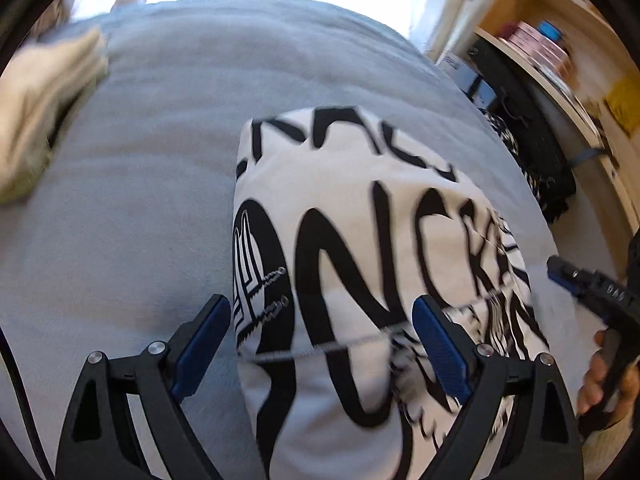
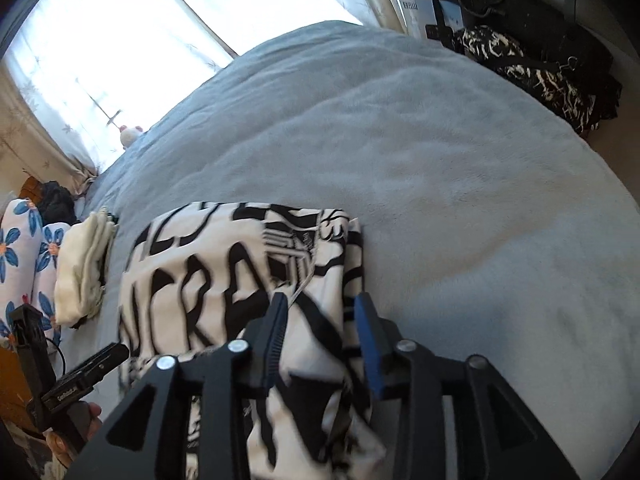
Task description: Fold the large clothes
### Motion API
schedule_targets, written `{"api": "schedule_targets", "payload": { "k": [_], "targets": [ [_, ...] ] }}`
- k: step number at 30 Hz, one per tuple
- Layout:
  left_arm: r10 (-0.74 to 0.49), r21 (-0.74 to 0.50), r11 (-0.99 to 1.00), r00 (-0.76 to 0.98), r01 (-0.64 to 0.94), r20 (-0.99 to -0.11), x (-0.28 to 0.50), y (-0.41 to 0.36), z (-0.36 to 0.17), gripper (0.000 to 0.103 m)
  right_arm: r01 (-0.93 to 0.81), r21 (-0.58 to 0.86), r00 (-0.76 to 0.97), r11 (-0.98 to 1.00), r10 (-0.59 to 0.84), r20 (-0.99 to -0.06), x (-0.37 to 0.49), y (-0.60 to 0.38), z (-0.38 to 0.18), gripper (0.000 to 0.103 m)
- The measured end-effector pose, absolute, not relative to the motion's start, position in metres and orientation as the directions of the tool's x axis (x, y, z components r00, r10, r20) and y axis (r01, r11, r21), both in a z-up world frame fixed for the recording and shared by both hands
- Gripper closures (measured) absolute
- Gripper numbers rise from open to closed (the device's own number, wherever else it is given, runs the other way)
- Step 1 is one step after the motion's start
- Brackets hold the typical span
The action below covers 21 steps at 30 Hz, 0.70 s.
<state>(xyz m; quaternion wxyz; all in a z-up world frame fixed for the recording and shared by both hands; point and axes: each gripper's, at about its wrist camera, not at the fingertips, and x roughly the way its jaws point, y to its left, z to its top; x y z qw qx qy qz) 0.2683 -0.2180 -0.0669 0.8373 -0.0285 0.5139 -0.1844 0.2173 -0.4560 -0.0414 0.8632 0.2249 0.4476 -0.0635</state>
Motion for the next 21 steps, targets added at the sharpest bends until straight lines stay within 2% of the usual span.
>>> {"api": "schedule_targets", "payload": {
  "k": [4, 17, 18, 21],
  "targets": [
    [-0.312, -0.175, 0.93, 0.442, 0.324, -0.841, 0.24, -0.214, -0.037, 0.012, 0.291, 0.318, 0.605, 0.902, 0.083, -0.792, 0.196, -0.44, -0.023, 0.067],
    [-0.29, -0.127, 0.928, 0.466, 0.351, -0.836, 0.155, -0.163, 0.015, 0.012, 0.263, 0.12, 0.542, 0.957, -0.043, -0.839, 0.122, -0.388, -0.006, 0.066],
    [-0.292, -0.128, 0.927, 0.462, 0.354, -0.837, 0.152, -0.162, 0.017, 0.012, 0.261, 0.104, 0.539, 0.96, -0.055, -0.841, 0.118, -0.386, -0.004, 0.064],
    [-0.289, -0.121, 0.926, 0.466, 0.357, -0.836, 0.143, -0.159, 0.024, 0.012, 0.256, 0.088, 0.542, 0.963, -0.067, -0.837, 0.111, -0.385, 0.001, 0.045]
  ]
}}
